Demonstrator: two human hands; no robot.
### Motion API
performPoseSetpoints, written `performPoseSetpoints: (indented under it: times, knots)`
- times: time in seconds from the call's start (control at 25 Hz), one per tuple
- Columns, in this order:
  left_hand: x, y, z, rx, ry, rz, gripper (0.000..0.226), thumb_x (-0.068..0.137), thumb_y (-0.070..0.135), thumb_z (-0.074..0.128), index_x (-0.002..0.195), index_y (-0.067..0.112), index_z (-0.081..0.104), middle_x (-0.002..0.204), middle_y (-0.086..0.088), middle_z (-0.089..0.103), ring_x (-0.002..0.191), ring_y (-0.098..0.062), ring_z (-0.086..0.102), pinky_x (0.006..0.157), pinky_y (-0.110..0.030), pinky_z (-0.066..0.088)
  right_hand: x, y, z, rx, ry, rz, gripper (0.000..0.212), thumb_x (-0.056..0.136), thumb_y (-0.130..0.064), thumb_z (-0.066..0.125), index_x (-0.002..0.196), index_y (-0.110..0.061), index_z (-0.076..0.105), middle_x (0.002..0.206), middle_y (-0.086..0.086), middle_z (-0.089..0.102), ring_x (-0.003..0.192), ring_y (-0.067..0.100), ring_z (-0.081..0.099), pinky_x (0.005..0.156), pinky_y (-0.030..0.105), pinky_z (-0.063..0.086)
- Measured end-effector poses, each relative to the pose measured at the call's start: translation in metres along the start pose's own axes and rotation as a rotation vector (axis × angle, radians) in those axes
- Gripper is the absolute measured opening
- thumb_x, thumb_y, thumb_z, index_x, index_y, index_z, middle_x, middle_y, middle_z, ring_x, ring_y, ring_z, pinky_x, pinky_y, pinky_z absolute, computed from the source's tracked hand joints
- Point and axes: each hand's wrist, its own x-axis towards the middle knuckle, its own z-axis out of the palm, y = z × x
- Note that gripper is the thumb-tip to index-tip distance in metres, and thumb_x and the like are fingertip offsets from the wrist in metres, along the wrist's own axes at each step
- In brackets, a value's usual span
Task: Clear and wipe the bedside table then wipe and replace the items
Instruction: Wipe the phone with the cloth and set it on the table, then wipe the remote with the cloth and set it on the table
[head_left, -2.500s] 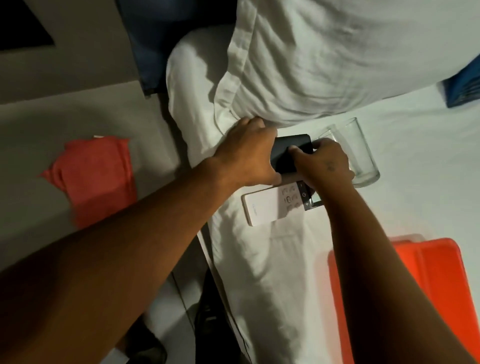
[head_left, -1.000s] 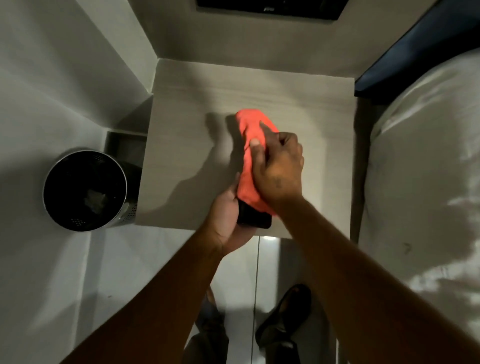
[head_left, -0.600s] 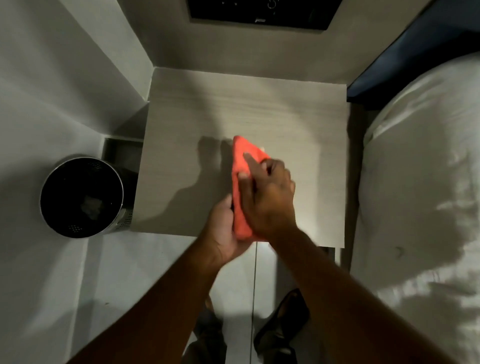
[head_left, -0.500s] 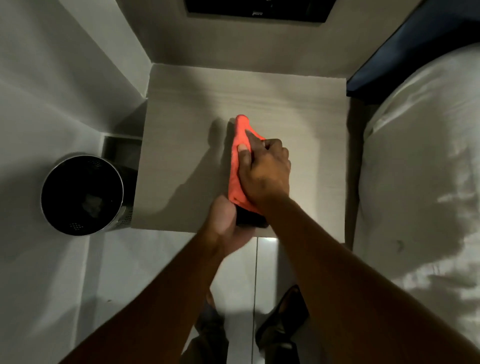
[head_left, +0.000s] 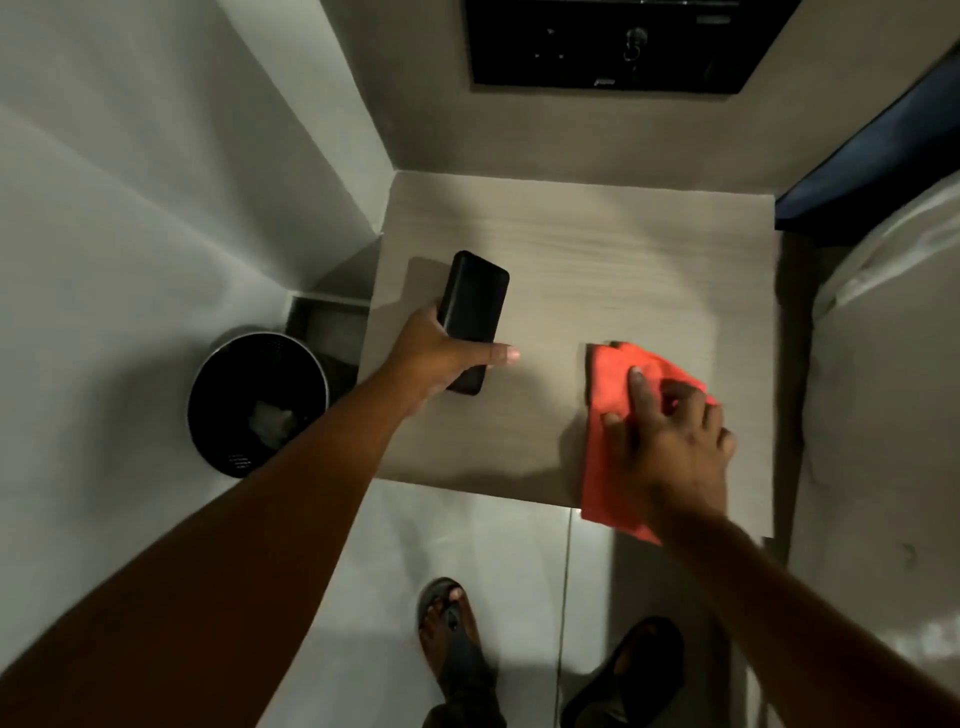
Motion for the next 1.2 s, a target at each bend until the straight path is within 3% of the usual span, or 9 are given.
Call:
performPoseSetpoints:
  times: [0.12,0.24,0.52,0.64,0.8,0.88,0.96,1.08,1.2]
  knots:
    - [0.018,0.005,-0.014,0.060,0.132,0.027,0.076,0.053,0.020,0.099,0.115,0.019,0.056,0.100,0.005,0.066,0.089,-0.013,0.066,0.054,-0.015,0.056,0.014,-0.015,-0.006,-0.047,0.006,-0.010,0.061,0.097,-0.058,0.035,0.146,-0.023,0.047,0.149,0.019,0.040,0.132,0.041,0.035,0.106,0.055,0.028]
    - [0.031,0.002,-0.021,0.201,0.281,0.013,0.079,0.058,0.027,0.096,0.120,0.018,0.049,0.096,0.008,0.057,0.088,-0.015,0.060,0.052,-0.016,0.050,0.012,-0.024,-0.007,-0.044,-0.011,0.010,0.061,0.100,-0.054,0.038,0.149,-0.019,0.045,0.154,0.018,0.036,0.136,0.041,0.032,0.109,0.054,0.026]
    - [0.036,0.004,-0.035,0.833,0.282,-0.120,0.088,0.070,0.072,0.067,0.128,0.012,0.040,0.100,-0.006,0.056,0.085,-0.026,0.059,0.070,-0.038,0.056,0.016,-0.025,-0.007,-0.061,0.055,-0.017,0.050,0.102,-0.041,0.045,0.142,-0.013,0.053,0.147,0.022,0.045,0.127,0.045,0.041,0.103,0.052,0.034]
    - [0.041,0.009,-0.033,0.932,0.259,-0.148,0.090,0.070,0.076,0.063,0.129,0.011,0.042,0.097,-0.007,0.053,0.084,-0.026,0.055,0.066,-0.036,0.049,0.018,-0.021,-0.006,0.053,0.094,-0.044,0.040,0.100,-0.027,0.052,0.134,-0.007,0.062,0.139,0.027,0.051,0.122,0.048,0.047,0.101,0.052,0.044]
    - [0.043,0.004,-0.029,0.845,0.255,-0.159,0.094,0.067,0.072,0.069,0.133,0.014,0.037,0.104,-0.008,0.053,0.093,-0.029,0.058,0.071,-0.038,0.051,0.022,-0.014,-0.008,0.140,0.046,-0.003,0.038,0.099,-0.028,0.051,0.133,-0.015,0.062,0.142,0.020,0.048,0.126,0.044,0.046,0.100,0.049,0.047]
    - [0.038,0.006,-0.027,0.853,0.276,-0.162,0.096,0.068,0.069,0.071,0.137,0.012,0.036,0.121,-0.014,0.057,0.105,-0.033,0.061,0.084,-0.045,0.057,0.026,-0.015,-0.014,0.204,0.003,0.003,0.038,0.097,-0.028,0.055,0.132,-0.018,0.063,0.144,0.016,0.047,0.128,0.041,0.046,0.101,0.045,0.046]
    - [0.026,0.016,-0.009,1.038,0.328,-0.143,0.102,0.073,0.068,0.068,0.144,0.005,0.030,0.138,-0.024,0.045,0.123,-0.042,0.051,0.097,-0.053,0.050,0.023,-0.008,-0.032,0.260,-0.047,0.028,0.040,0.094,-0.027,0.059,0.133,-0.018,0.062,0.144,0.014,0.047,0.129,0.039,0.046,0.106,0.040,0.042]
    - [-0.016,0.038,0.048,1.202,0.361,0.170,0.090,0.080,0.056,0.067,0.136,-0.008,0.038,0.137,-0.032,0.042,0.125,-0.050,0.043,0.100,-0.056,0.043,0.002,-0.003,-0.084,0.436,0.063,0.036,0.038,0.092,-0.024,0.061,0.129,-0.014,0.065,0.136,0.015,0.053,0.124,0.037,0.051,0.108,0.037,0.042]
    - [-0.096,0.057,0.157,1.009,0.067,0.697,0.063,0.081,0.041,0.060,0.123,-0.005,0.051,0.120,-0.029,0.053,0.114,-0.046,0.050,0.100,-0.050,0.040,-0.040,0.044,-0.148,0.560,0.458,0.098,0.028,0.089,-0.016,0.062,0.115,-0.011,0.072,0.118,0.014,0.063,0.110,0.033,0.061,0.100,0.035,0.047]
